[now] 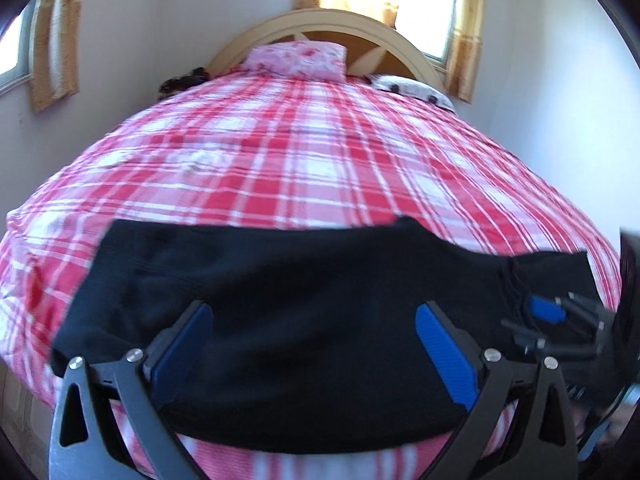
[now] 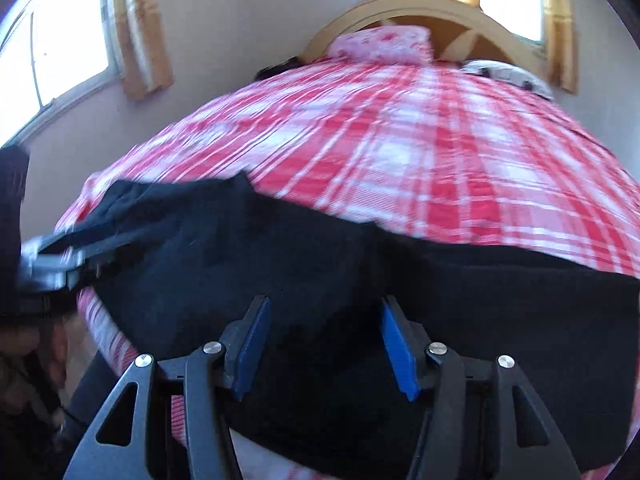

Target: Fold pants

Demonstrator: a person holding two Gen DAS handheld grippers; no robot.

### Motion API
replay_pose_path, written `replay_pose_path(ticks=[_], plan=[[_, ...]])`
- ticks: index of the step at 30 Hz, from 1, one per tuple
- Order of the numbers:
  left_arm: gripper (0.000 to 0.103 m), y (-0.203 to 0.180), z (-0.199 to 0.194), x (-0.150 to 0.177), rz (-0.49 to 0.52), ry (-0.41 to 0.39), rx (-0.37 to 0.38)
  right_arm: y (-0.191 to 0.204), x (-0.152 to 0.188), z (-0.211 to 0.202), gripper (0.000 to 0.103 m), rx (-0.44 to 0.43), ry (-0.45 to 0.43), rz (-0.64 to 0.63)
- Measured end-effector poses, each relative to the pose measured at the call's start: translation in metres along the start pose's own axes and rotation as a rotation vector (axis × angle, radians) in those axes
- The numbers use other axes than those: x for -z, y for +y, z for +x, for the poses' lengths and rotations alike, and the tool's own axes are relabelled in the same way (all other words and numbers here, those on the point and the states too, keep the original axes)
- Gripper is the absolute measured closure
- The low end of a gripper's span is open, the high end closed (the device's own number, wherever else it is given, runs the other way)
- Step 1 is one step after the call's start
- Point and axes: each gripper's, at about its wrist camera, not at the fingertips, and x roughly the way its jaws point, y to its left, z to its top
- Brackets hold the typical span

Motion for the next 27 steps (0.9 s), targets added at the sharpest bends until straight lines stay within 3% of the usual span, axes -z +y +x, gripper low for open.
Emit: replay_pose_path(ticks=[2, 5, 10, 12, 19, 27], plan=[[0.000, 0.020, -0.004, -0.009, -0.030, -0.022, -0.033, 0.012, 0.004, 0.007, 0.046, 0.063, -0.018, -0.056], [0.000, 0.050, -0.008, -0.018, -0.035, -0.046, -0.109, 0.008, 0.005, 0.005, 0.046, 0.028, -0.042, -0.015], [0.000, 0.099, -0.004, -0.018, -0.049, -0.005, -0.233, 0.007, 0.009, 0.001, 0.046, 0.011, -0.061, -0.037], [0.000, 0.116, -0.001, -0.012, -0.058, 0.017, -0.264, 0.003, 0.009, -0.002, 0.064, 0.045, -0.058, -0.020], [0.000, 0.127, 0.013, 0.004, -0.096, 0.060, -0.253, -0.011, 0.006, -0.004, 0.087, 0.051, -0.065, 0.066], [0.000, 0.121, 0.026, 0.007, -0.093, 0.066, -0.193, 0.001, 0.009, 0.002, 0.084, 0.080, -0.075, -0.016]])
